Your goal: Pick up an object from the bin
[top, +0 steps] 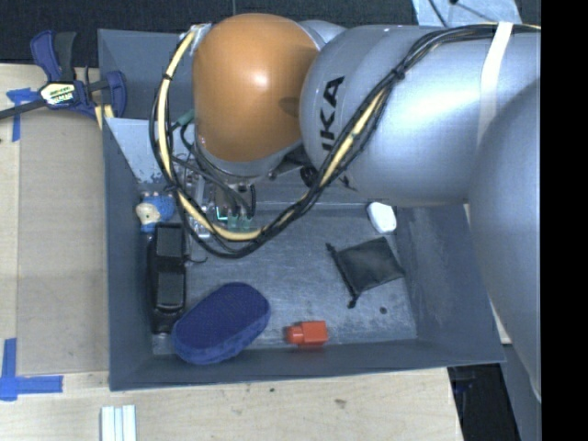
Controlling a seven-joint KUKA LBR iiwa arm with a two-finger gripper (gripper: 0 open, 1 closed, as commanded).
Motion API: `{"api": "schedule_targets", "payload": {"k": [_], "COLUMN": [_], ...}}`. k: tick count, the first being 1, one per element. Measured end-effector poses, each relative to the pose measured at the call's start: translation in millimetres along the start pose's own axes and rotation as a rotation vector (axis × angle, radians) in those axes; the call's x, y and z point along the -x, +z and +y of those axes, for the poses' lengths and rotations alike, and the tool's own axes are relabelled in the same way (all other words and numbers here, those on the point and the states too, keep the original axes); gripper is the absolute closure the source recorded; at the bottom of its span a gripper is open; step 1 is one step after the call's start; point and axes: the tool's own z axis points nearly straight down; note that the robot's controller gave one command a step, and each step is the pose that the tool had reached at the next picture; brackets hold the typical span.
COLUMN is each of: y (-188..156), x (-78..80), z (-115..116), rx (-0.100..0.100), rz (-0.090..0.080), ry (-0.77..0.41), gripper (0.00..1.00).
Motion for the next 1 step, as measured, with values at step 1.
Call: {"api": "schedule_targets", "payload": {"k": [1], "y": [164.7], "x": [-74.1], "z": [-65.4], "rx": [0.003], "rz": [-0.018], "ry": [-0.312], "gripper": [0.00]}}
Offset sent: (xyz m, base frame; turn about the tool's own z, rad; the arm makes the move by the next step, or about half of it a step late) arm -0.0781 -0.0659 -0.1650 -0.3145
